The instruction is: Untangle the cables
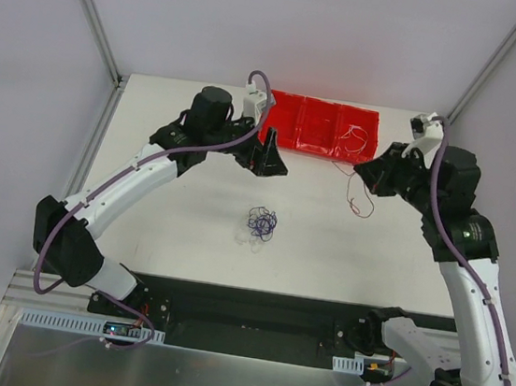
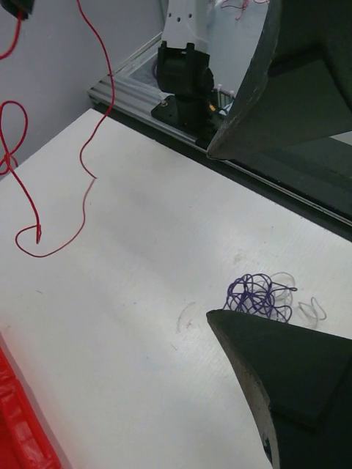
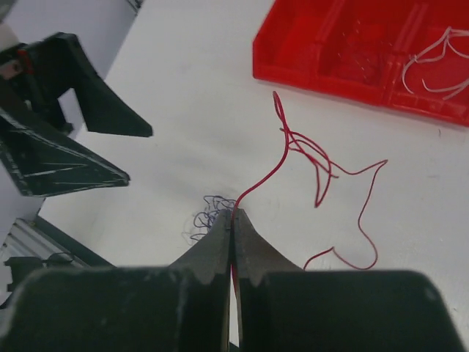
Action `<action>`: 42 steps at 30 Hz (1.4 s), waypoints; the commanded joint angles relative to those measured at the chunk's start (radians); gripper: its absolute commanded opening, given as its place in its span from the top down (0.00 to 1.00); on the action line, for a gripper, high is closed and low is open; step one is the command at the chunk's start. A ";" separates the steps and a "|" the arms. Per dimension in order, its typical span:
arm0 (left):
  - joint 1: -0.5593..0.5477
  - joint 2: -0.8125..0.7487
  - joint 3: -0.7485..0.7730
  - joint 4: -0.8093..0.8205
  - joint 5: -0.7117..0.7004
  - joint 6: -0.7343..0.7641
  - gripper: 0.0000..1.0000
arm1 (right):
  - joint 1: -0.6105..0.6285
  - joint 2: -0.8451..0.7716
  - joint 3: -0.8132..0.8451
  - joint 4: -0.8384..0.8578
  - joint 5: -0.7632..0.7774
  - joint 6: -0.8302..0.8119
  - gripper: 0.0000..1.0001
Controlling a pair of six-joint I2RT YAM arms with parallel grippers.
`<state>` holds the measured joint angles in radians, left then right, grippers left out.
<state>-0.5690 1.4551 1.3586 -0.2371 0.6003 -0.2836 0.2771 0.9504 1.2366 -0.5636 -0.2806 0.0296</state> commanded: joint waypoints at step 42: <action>-0.098 -0.237 -0.311 0.265 -0.042 -0.048 1.00 | -0.009 -0.254 0.055 0.122 0.293 -0.003 0.99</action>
<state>-0.6666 1.2709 1.0477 0.0158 0.5945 -0.3557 0.2737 0.6994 1.3132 -0.4358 -0.0929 0.0818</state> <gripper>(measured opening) 0.006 0.011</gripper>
